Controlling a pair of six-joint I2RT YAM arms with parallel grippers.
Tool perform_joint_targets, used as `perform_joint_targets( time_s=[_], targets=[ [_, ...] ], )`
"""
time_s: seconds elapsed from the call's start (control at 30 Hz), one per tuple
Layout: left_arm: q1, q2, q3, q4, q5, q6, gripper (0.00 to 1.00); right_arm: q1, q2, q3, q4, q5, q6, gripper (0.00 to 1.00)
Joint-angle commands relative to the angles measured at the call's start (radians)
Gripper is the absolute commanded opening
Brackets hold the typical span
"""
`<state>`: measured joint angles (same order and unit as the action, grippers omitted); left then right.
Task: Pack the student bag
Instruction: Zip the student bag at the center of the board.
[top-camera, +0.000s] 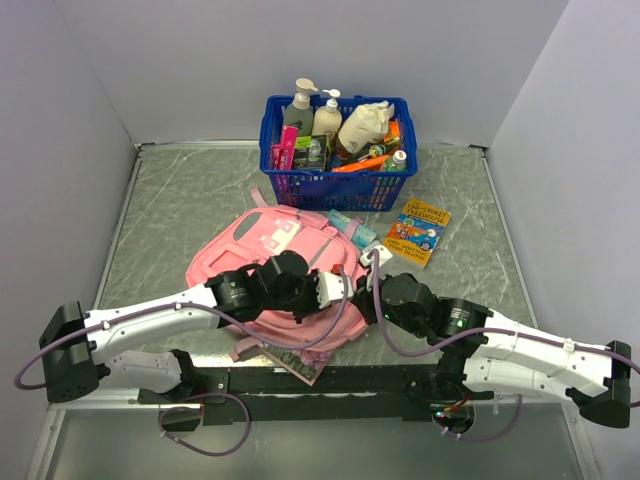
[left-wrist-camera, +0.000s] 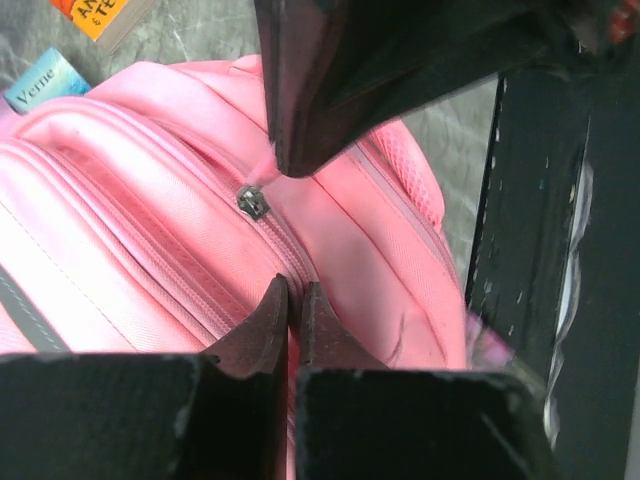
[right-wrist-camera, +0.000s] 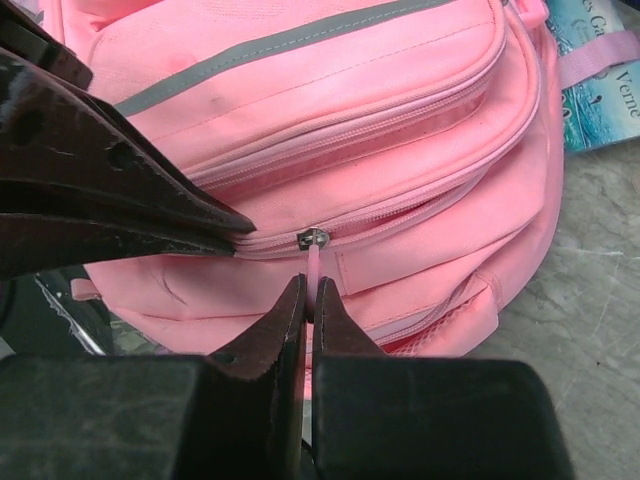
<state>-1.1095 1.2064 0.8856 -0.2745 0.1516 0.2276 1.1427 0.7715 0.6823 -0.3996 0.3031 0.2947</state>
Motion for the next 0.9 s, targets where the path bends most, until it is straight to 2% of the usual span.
perform_joint_targets(
  time_s=[0.0,0.1,0.13,0.2,0.23,0.33,0.43,0.7,0.87],
  targets=[
    [0.002,-0.039,0.107,-0.231,0.115,0.216,0.01,-0.024,0.012,0.026,0.068,0.074,-0.012,0.0],
    [0.004,-0.054,0.182,-0.406,0.199,0.337,0.01,-0.052,0.011,0.026,0.074,0.079,-0.029,0.0],
    [0.004,-0.047,0.205,-0.566,0.269,0.405,0.01,-0.073,0.012,0.031,0.076,0.073,-0.04,0.0],
    [0.004,-0.042,0.263,-0.702,0.328,0.473,0.01,-0.093,0.018,0.034,0.094,0.053,-0.051,0.0],
    [0.004,-0.045,0.279,-0.789,0.345,0.493,0.01,-0.11,0.025,0.037,0.103,0.045,-0.063,0.0],
    [0.004,-0.097,0.294,-0.891,0.318,0.536,0.01,-0.129,0.064,0.049,0.139,0.011,-0.074,0.0],
    [0.004,-0.172,0.288,-0.945,0.276,0.591,0.01,-0.141,0.129,0.048,0.188,-0.021,-0.092,0.0],
    [0.004,-0.323,0.242,-1.098,0.174,0.615,0.01,-0.219,0.305,0.031,0.389,-0.007,-0.144,0.0],
    [0.004,-0.462,0.17,-1.082,0.06,0.674,0.01,-0.247,0.339,0.043,0.51,0.004,-0.131,0.0]
  ],
)
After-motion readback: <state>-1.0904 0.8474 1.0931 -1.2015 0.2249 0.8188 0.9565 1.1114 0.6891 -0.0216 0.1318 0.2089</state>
